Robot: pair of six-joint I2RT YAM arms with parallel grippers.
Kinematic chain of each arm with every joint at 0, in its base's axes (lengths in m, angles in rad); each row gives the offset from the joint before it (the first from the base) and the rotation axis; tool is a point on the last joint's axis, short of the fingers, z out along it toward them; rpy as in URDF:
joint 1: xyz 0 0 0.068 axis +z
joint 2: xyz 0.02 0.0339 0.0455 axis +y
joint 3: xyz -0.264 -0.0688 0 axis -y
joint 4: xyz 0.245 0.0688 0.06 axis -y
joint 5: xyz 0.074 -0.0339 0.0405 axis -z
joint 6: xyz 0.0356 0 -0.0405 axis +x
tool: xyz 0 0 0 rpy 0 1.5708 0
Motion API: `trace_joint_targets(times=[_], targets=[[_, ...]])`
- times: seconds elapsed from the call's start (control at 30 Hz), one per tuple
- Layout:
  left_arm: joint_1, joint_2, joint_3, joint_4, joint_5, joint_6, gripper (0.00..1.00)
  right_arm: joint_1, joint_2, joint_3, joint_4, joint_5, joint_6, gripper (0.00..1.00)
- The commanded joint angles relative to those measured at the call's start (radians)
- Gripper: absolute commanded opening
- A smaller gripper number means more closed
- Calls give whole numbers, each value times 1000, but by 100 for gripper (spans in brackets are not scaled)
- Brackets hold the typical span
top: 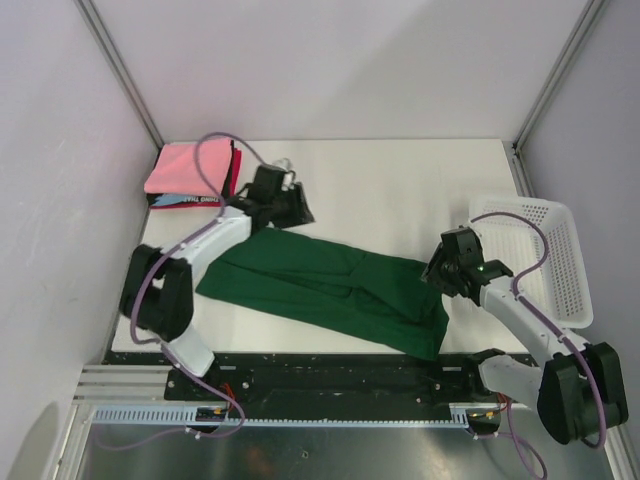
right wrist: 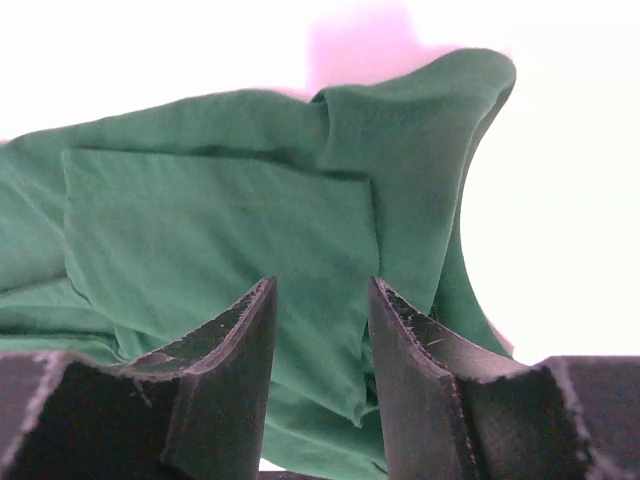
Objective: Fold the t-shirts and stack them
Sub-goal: Fold the other side of the tshirt into a rectangle
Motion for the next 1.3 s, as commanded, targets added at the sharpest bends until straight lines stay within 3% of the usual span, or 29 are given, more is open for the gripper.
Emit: trace_joint_targets(times=[0.0, 0.17, 0.37, 0.93, 1.27], targets=[[-132, 121, 71, 65, 194, 60, 54, -26, 31, 31, 76, 27, -23, 45], [-254, 250, 163, 86, 245, 78, 53, -43, 64, 32, 99, 43, -23, 43], [-317, 352, 231, 89, 278, 68, 53, -53, 96, 32, 116, 60, -23, 42], [-355, 500, 324, 88, 263, 74, 51, -55, 156, 32, 142, 75, -28, 38], [-365, 509, 334, 87, 264, 74, 39, -54, 202, 32, 166, 79, -29, 34]])
